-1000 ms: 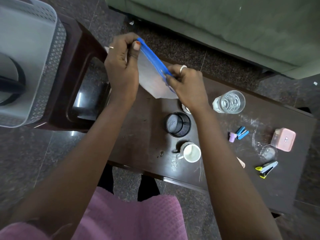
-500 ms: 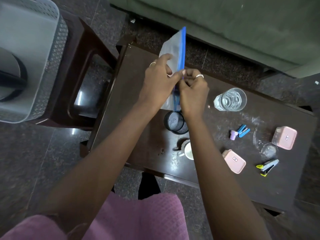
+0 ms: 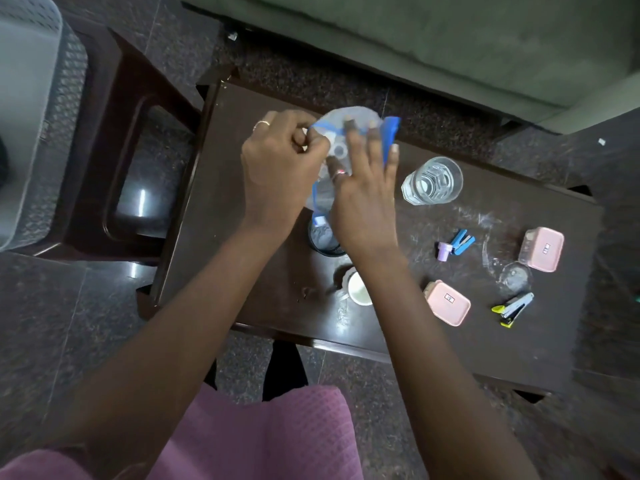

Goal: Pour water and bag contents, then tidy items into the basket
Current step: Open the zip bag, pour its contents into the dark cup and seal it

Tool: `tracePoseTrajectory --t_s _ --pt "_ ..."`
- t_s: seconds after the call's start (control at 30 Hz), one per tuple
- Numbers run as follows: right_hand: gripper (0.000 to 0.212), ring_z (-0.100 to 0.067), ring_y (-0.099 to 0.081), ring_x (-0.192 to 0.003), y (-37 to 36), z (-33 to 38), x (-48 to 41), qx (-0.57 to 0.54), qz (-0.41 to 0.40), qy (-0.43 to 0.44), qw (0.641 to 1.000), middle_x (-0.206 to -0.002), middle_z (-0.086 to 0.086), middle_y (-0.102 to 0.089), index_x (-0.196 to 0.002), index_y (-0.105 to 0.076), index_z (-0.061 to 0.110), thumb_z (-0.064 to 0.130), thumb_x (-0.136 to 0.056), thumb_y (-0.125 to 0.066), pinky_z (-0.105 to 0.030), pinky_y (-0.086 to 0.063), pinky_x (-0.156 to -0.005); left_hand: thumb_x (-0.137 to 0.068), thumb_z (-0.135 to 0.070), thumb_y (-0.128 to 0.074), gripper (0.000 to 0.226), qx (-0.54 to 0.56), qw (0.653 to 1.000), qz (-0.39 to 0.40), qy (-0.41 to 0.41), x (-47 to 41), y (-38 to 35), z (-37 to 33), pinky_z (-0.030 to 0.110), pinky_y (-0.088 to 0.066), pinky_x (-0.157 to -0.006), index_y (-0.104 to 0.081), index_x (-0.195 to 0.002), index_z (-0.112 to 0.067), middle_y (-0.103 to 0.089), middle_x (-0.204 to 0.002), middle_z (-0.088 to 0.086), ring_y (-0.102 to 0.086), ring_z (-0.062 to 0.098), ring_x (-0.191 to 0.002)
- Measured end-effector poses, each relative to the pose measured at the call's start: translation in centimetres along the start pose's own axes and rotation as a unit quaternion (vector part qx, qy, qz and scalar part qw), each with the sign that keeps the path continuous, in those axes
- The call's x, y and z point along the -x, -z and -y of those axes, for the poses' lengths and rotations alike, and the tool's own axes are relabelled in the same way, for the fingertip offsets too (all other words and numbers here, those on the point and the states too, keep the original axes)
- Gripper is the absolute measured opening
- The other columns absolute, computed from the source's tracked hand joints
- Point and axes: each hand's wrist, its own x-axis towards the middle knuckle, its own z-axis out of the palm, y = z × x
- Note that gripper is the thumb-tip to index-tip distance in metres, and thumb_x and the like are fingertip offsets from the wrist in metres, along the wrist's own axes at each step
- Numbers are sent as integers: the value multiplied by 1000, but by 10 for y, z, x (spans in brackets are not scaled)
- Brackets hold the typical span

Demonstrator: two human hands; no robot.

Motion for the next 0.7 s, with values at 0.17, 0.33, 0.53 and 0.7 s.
tracePoseTrajectory --t_s 0.17,0.33,0.53,0.7 --pt "35 -36 7 -144 14 11 3 44 31 -67 996 -156 -23 3 -119 -52 -2 7 -95 -28 -43 17 -111 -75 -11 -57 19 21 999 16 40 -8 9 4 36 -48 -71 -73 -85 -6 -66 -73 17 -61 30 -69" --pt "36 -32 -44 -127 30 27 -6 3 48 98 994 -131 -20 -53 -111 -59 0 0 -84 -35 -36 -29 -104 -78 -9 -58 18 50 995 86 6 -20 13 7 29 -48 -74 -73 -88 -5 -68 -78 16 -59 21 -71" --pt "43 -32 -23 -139 19 23 -43 93 140 108 980 -145 -15 -38 -133 -44 3 13 -93 -34 -43 -19 -112 -79 -6 -59 19 64 988 122 -66 -28 18 12 29 -48 -69 -74 -92 -4 -69 -79 19 -56 18 -66" --pt "41 -30 -43 -127 9 14 -48 109 327 4 939 -138 -9 -46 -134 -44 11 16 -95 -32 -40 -31 -100 -80 -5 -57 22 60 986 127 -95 -36 15 15 35 -50 -71 -74 -94 -4 -68 -80 22 -62 32 -69"
